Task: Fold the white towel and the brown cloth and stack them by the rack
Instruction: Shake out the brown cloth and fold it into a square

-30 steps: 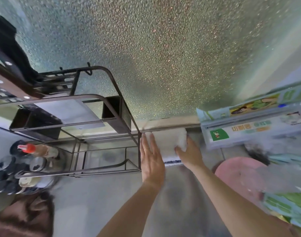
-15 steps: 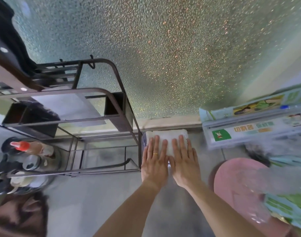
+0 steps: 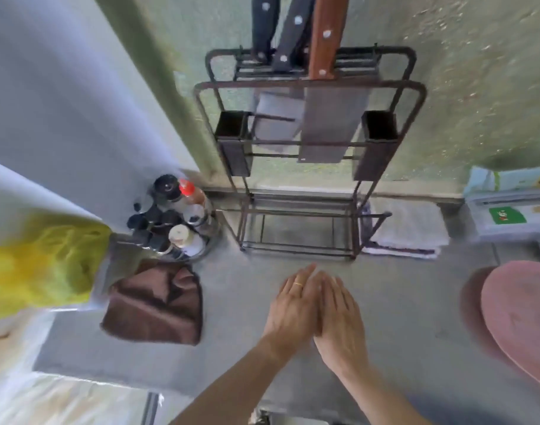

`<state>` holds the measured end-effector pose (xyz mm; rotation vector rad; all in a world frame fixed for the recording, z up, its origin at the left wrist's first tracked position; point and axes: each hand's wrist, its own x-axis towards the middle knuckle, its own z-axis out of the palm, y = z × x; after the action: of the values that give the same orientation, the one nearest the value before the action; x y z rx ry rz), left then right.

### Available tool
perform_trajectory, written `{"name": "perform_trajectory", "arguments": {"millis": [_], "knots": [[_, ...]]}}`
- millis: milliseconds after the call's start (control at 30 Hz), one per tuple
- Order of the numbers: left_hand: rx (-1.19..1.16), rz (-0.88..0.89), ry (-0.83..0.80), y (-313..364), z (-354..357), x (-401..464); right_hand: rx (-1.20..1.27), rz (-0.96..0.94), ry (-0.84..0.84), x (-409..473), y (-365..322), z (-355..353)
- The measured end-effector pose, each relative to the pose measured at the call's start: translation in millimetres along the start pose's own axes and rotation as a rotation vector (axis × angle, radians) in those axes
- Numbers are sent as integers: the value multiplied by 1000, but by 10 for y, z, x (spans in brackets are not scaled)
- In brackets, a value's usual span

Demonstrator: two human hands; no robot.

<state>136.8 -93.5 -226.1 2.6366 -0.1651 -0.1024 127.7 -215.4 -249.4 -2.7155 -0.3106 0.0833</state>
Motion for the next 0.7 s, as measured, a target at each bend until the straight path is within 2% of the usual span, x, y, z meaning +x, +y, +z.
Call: {"name": "perform_trajectory", "arguments": {"millis": [167,300,400,533,600,700], "knots": [[24,-270,211,-1058,-746,-756,97,-68,-115,-28,-1279,539],[131,-530,265,-1865,-1113,-1289,274,-107,-279,-19,-2085,730],[152,-671,245,-2360,-1118,-1660,268,-175,-415,-61,-2451,814],[206,-650,78,-2753,-1035,-1915,47,-285,-493,-106,-2590,992],[241,-606,90,-2838,-1001,-1929,-94,-308,-481,-90,-2569,1134],[299,-529,154,-2894,-993,-1955,-199,-370,-378,-80,-2554,1246]]}}
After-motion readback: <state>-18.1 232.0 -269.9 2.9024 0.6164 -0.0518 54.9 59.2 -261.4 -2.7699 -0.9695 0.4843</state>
